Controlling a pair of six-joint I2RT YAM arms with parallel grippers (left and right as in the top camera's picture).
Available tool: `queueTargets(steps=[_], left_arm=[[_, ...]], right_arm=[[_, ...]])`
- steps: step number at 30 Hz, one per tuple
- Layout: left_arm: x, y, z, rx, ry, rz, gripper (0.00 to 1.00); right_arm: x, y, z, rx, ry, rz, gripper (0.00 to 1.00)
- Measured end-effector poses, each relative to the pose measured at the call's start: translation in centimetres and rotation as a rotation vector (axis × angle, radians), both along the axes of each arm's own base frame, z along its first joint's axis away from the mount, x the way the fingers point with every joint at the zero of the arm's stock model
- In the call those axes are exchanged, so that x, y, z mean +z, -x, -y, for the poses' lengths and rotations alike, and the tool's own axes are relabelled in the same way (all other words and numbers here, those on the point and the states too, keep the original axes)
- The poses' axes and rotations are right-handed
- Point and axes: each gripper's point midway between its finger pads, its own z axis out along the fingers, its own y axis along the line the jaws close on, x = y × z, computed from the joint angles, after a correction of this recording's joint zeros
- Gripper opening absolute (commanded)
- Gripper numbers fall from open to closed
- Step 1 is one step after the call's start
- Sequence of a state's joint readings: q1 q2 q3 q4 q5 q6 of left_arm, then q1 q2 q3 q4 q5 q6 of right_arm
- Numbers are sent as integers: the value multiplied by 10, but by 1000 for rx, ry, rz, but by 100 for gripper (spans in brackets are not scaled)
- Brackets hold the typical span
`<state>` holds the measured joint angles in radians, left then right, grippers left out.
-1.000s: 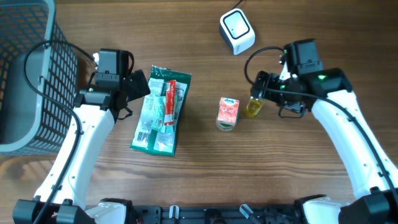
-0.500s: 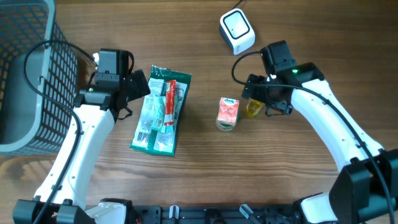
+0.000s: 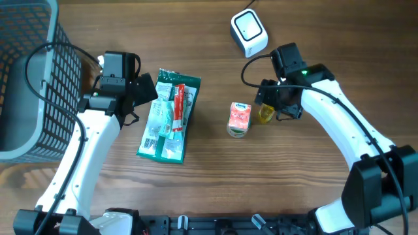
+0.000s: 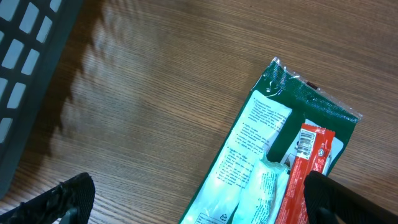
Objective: Scan the item barcode
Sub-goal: 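Reach the right gripper toward the yellow Vim bottle and grasp it, then lift the Vim bottle with the right gripper and carry it to the scanner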
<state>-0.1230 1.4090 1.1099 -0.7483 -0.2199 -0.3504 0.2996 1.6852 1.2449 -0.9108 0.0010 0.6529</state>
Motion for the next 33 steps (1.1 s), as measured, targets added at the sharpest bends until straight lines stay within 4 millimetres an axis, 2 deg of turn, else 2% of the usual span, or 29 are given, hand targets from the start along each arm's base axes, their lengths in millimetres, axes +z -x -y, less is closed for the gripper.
queueTargets(steps=[3, 5, 8, 14, 16, 18, 21, 22, 25, 28, 33], left_arm=[[0, 0, 0, 0, 0, 0, 100], [0, 0, 0, 0, 0, 0, 100], [0, 0, 0, 0, 0, 0, 100], [0, 0, 0, 0, 0, 0, 100], [0, 0, 0, 0, 0, 0, 100], [0, 0, 0, 0, 0, 0, 100], [0, 0, 0, 0, 0, 0, 100], [0, 0, 0, 0, 0, 0, 100], [0, 0, 0, 0, 0, 0, 100], [0, 0, 0, 0, 0, 0, 100], [0, 0, 0, 0, 0, 0, 100]], right_arm=[[-2, 0, 0, 0, 1, -4, 55], [-2, 0, 0, 0, 1, -5, 54], [-2, 0, 0, 0, 2, -6, 34], [3, 4, 7, 6, -2, -29, 28], [21, 3, 6, 30, -58, 5, 27], [46, 6, 7, 71, -124, 60, 24], [102, 13, 12, 148, -273, 201, 16], [121, 20, 13, 190, -341, 245, 16], [160, 41, 10, 308, -531, 342, 16], [190, 63, -9, 476, -745, 418, 15], [216, 74, -25, 589, -896, 495, 15]])
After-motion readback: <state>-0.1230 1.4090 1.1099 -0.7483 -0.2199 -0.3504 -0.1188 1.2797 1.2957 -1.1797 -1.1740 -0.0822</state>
